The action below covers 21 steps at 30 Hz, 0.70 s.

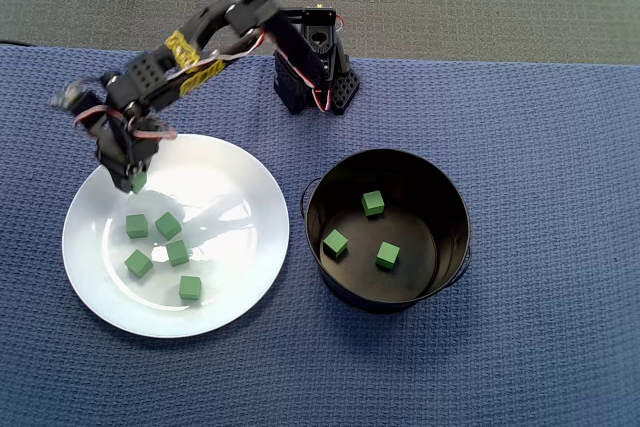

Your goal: Pick up the green cubes from the white plate and place them in the black recipient

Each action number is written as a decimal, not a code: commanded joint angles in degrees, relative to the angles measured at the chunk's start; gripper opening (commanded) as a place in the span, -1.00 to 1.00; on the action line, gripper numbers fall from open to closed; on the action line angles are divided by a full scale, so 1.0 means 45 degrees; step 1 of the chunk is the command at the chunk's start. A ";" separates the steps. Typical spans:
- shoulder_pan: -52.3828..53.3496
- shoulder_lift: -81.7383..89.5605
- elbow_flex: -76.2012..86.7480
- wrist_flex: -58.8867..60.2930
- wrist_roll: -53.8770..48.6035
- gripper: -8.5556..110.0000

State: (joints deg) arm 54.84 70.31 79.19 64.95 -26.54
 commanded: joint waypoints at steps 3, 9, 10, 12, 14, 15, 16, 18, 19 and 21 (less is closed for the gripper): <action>-0.1699 0.5898 0.1270 0.1211 0.2422 -0.86; -0.6270 0.9180 0.1270 0.3730 0.4160 -0.86; -0.7188 0.9395 0.1094 0.4102 0.4551 -0.86; -0.9023 0.9707 0.0801 0.4570 0.5332 -0.86; -1.0762 0.9902 0.0859 0.4531 0.5840 -0.86; -1.1543 0.9863 0.0977 0.4375 0.6074 -0.86; -1.2227 0.9746 0.1113 0.4219 0.6270 -0.86; -1.3379 0.9395 0.1602 0.3730 0.6582 -0.86; -1.3750 0.9102 0.1777 0.3555 0.6699 -0.86; -1.4141 0.8652 0.2246 0.2949 0.6797 -0.86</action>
State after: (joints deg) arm -4.83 110.21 87.80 81.65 2.29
